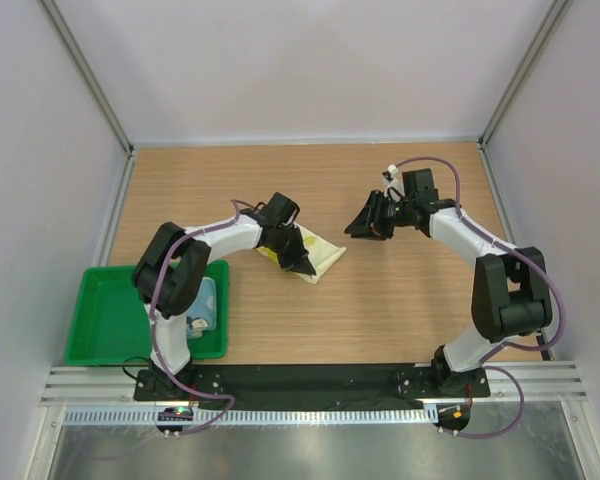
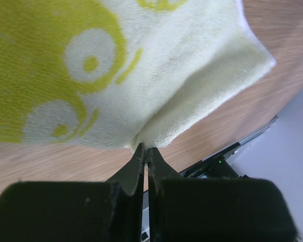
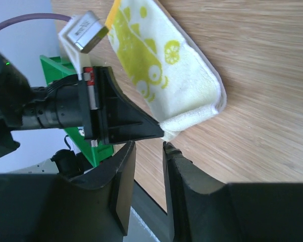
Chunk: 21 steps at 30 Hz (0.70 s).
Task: Roll the towels
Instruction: Roll the towel
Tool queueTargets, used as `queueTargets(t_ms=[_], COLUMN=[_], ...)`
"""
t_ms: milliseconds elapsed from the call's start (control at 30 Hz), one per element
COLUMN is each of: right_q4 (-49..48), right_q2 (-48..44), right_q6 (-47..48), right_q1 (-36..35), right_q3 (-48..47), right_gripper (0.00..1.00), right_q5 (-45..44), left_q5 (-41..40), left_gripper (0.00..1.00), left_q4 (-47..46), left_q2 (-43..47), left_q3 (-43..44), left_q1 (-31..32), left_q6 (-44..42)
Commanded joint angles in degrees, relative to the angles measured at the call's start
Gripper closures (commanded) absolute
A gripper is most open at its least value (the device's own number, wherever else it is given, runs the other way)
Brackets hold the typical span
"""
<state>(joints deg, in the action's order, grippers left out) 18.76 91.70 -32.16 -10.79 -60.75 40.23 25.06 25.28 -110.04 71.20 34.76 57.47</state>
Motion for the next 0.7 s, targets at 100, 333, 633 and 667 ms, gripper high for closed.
queueTargets(t_ms=[100,333,633,667], right_q4=[-9.7,-16.03,-18.41,-20.15], right_q2=[-1.44,2.86,8.48,9.28], right_q6=[-1.41,-0.97,-0.35,-0.71], right_q1=[-3.45,-6.26,-10.31,-10.92], right_q3=[3.44,5.12,4.85,4.42], right_gripper=[0.7,0.75,0.76,0.77], right_q5=[4.42,6.26,5.3,5.39], left_q5=[-0.54,0.34,-0.8,-0.8], left_gripper=[1.0,1.0,1.0,1.0], left_q4=[-1.02,-1.11,2.49,2.76], left_q2=[1.67,-0.35,-2.72,-3.07], left_q3=[-4.75,-5.28,-1.5,-1.33], left_q1=[-2.68,-4.53,-4.88,-4.88], left_q6=[3.52,2.21,-1.13,-1.31])
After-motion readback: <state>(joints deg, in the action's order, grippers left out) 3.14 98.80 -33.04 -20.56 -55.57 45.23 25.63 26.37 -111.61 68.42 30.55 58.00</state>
